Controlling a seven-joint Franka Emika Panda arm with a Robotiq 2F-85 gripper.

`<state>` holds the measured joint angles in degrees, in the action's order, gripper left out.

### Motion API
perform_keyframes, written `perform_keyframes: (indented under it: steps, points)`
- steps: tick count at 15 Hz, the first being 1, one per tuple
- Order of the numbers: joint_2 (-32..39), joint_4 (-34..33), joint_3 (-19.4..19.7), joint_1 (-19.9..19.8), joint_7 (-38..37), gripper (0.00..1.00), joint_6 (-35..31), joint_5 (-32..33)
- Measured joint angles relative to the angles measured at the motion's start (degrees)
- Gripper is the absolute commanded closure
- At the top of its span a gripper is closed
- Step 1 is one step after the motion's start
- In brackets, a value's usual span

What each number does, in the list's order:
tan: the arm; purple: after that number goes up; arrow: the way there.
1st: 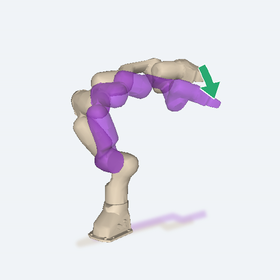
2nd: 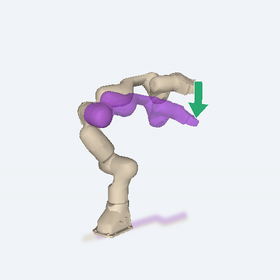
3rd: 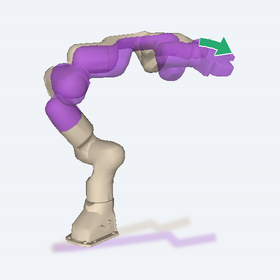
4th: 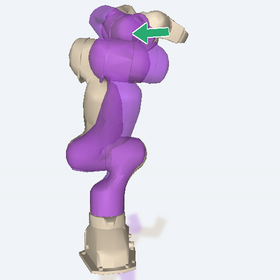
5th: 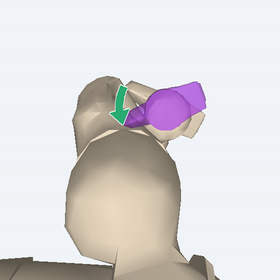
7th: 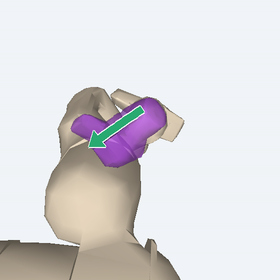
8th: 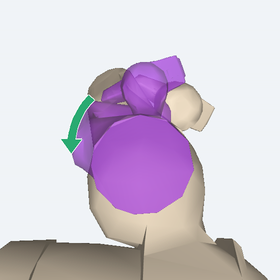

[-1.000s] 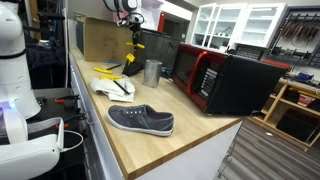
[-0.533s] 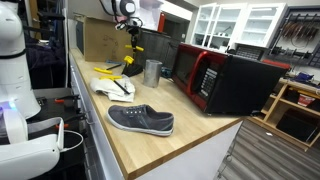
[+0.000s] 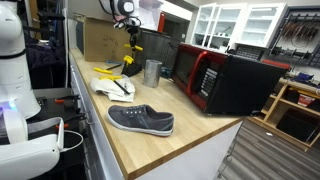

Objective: Remove one black object furthest from you from the black stand

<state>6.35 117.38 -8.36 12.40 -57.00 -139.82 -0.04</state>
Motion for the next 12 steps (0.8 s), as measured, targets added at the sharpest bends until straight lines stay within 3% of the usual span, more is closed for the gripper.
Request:
perform_keyframes:
  steps: [12]
  points:
    - [-0.2, -0.9, 0.6, -0.3, -17.2, 0.95, 3.4, -2.5]
